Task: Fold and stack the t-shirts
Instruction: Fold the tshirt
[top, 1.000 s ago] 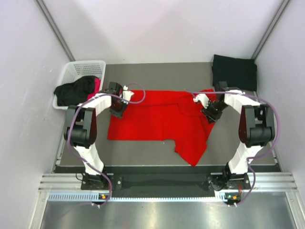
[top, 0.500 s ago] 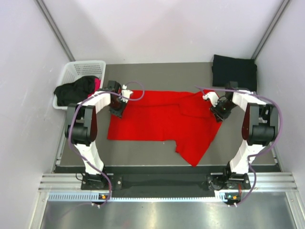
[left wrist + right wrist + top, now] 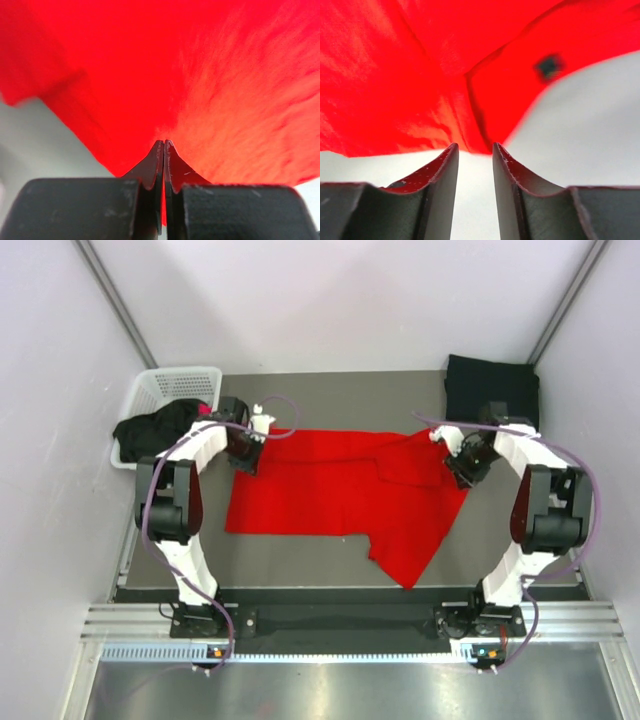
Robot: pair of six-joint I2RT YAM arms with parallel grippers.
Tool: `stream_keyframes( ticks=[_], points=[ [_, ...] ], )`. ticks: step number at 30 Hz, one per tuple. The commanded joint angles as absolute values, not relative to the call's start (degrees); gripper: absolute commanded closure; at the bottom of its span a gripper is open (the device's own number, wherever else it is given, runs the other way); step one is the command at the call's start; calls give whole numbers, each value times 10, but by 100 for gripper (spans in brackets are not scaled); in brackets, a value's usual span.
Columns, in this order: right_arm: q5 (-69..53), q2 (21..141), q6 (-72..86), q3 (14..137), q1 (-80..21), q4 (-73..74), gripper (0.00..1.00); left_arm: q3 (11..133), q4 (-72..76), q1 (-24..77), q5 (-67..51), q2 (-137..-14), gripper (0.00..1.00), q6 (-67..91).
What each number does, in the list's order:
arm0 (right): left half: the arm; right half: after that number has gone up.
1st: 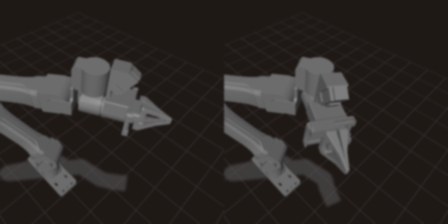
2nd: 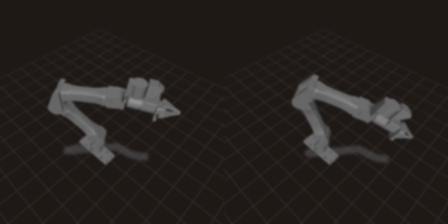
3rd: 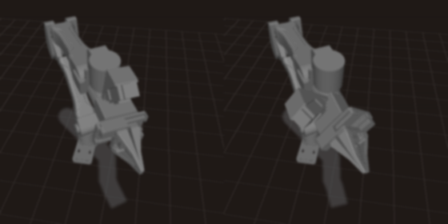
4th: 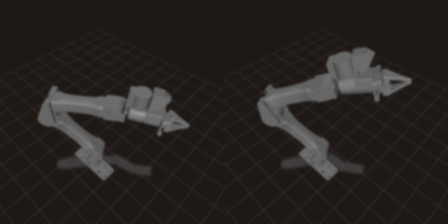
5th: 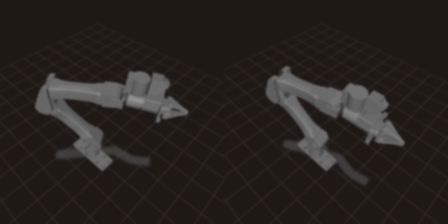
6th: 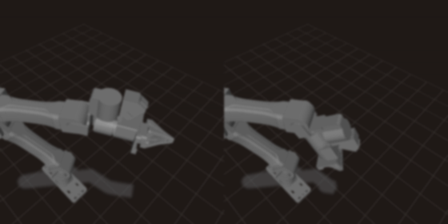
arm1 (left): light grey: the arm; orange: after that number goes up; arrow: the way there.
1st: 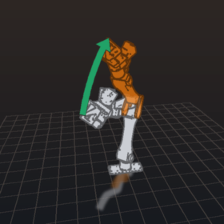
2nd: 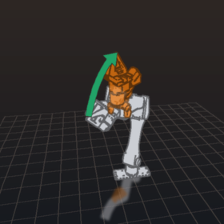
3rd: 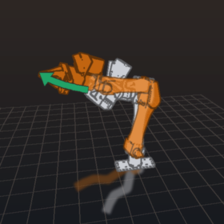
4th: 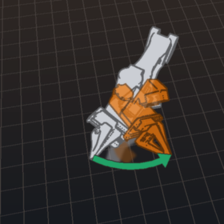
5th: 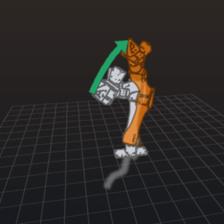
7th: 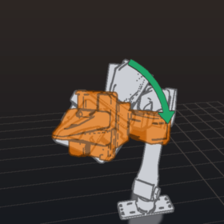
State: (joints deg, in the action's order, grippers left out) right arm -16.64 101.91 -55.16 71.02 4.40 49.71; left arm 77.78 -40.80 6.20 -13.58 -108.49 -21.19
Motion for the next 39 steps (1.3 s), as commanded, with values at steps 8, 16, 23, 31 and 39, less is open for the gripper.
stream_keyframes(
  ticks=[8,16,23,31,39],
  points=[
    [-247,1050,-435,921,47,459,63,996,-409,60,-156,-1165,100,-207],
    [-255,1119,-498,1026,5,539,62,1072,-378,60,-135,-1251,100,-183],
    [-212,1038,-571,883,-158,470,61,1105,-381,60,-125,-1293,100,-171],
    [-206,1075,-519,876,-237,432,59,1054,-374,60,-138,-1227,100,-164],
    [-192,1123,-511,911,-242,433,59,1019,-374,60,-143,-1190,100,-162]
  ],
)
